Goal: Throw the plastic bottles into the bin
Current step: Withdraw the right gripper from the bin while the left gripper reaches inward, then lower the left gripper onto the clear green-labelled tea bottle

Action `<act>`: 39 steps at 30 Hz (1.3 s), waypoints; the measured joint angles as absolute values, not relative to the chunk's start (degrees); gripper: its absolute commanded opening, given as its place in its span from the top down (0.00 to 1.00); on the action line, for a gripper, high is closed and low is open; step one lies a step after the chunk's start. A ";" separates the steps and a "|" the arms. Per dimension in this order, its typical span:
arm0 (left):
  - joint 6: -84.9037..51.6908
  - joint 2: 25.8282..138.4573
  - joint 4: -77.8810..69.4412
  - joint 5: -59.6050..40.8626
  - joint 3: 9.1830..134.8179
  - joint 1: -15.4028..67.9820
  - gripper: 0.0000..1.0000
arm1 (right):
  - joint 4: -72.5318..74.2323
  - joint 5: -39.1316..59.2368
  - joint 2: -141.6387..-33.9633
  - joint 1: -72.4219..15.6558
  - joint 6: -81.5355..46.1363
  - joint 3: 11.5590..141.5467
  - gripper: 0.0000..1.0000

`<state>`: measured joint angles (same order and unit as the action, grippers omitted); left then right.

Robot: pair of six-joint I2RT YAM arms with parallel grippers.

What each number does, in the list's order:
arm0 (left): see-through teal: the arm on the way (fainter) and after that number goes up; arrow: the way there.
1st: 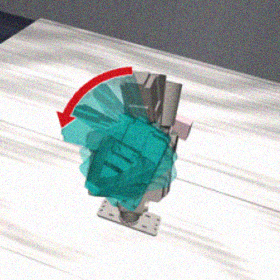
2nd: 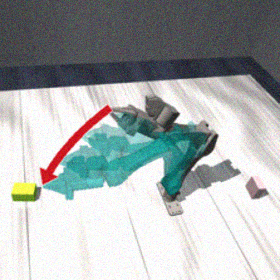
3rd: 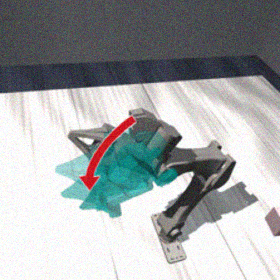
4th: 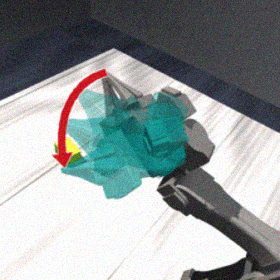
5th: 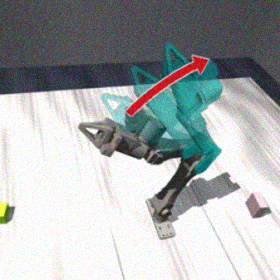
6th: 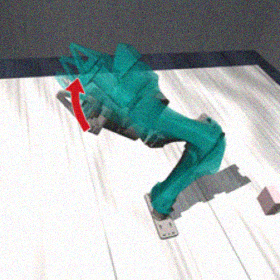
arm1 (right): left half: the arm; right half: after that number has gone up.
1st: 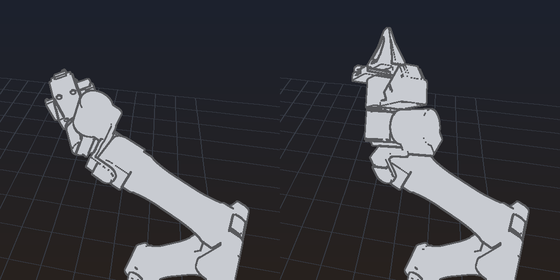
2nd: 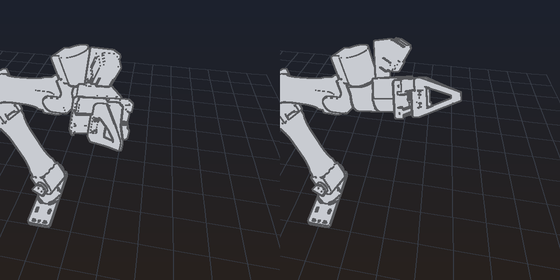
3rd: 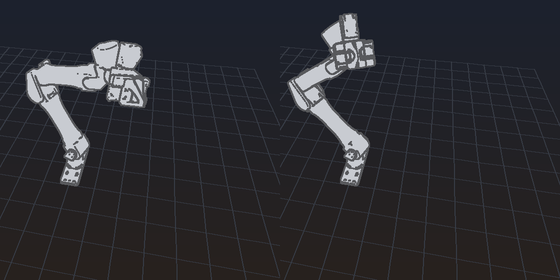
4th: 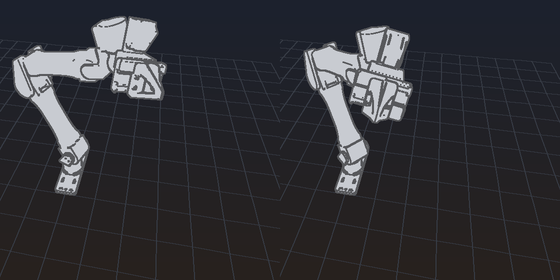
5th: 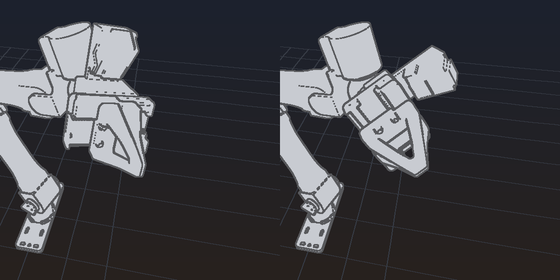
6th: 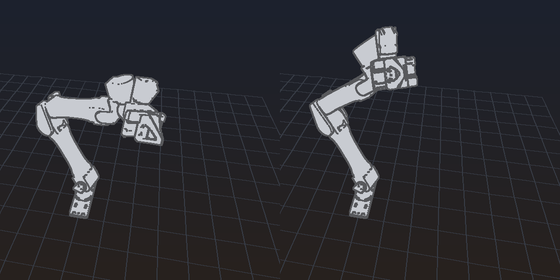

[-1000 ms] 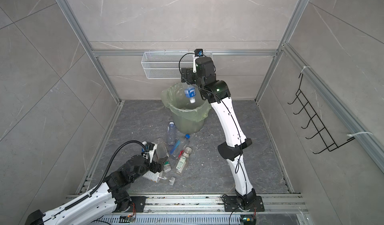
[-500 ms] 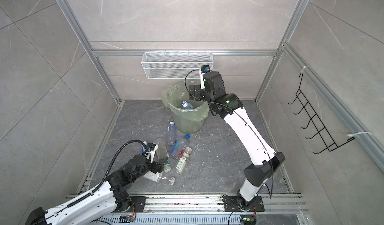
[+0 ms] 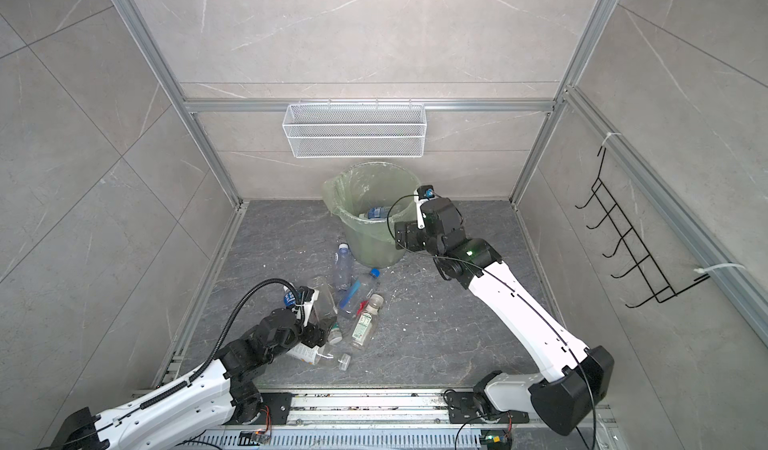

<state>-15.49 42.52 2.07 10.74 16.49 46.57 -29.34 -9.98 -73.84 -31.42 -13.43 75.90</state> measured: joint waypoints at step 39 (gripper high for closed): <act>-22.52 65.04 3.68 15.88 32.75 61.56 0.02 | -21.89 -9.06 -53.45 -31.44 -19.97 36.86 0.00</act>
